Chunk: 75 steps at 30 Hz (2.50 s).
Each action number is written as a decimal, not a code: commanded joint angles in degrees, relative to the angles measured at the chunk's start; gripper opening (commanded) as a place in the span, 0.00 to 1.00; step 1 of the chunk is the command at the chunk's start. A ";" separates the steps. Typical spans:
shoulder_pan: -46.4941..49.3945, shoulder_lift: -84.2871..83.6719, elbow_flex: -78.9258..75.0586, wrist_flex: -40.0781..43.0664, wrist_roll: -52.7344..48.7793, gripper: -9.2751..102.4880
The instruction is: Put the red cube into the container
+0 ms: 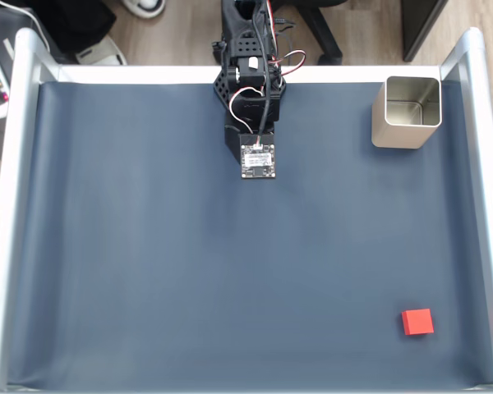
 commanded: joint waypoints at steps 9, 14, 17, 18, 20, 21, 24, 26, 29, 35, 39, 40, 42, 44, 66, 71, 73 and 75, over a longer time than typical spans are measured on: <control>0.00 -0.26 -0.44 0.26 0.44 0.09; 0.00 -0.26 -0.44 0.26 0.44 0.09; 0.00 -0.26 -0.44 0.26 0.44 0.09; 0.00 -0.26 -0.44 0.26 0.44 0.09; 0.00 -0.26 -0.44 0.26 0.44 0.09; 0.00 -0.26 -0.44 0.26 0.44 0.09; 0.00 -0.26 -0.44 0.26 0.44 0.09; 0.00 -0.26 -0.44 0.26 0.44 0.09; 0.00 -0.26 -0.44 0.26 0.44 0.09; 0.00 -0.26 -0.44 0.26 0.44 0.09; 0.00 -0.26 -0.44 0.26 0.44 0.09; 0.00 -0.26 -0.44 0.26 0.44 0.09; 0.00 -0.26 -0.44 0.26 0.44 0.09; 0.00 -0.26 -0.44 0.26 0.44 0.09; -1.23 -1.14 -0.44 -6.59 2.02 0.08; -1.32 -6.06 -0.70 -20.21 0.18 0.08; -1.49 -8.61 -1.76 -24.26 -0.88 0.08; -2.20 -11.95 -3.87 -26.89 -1.49 0.08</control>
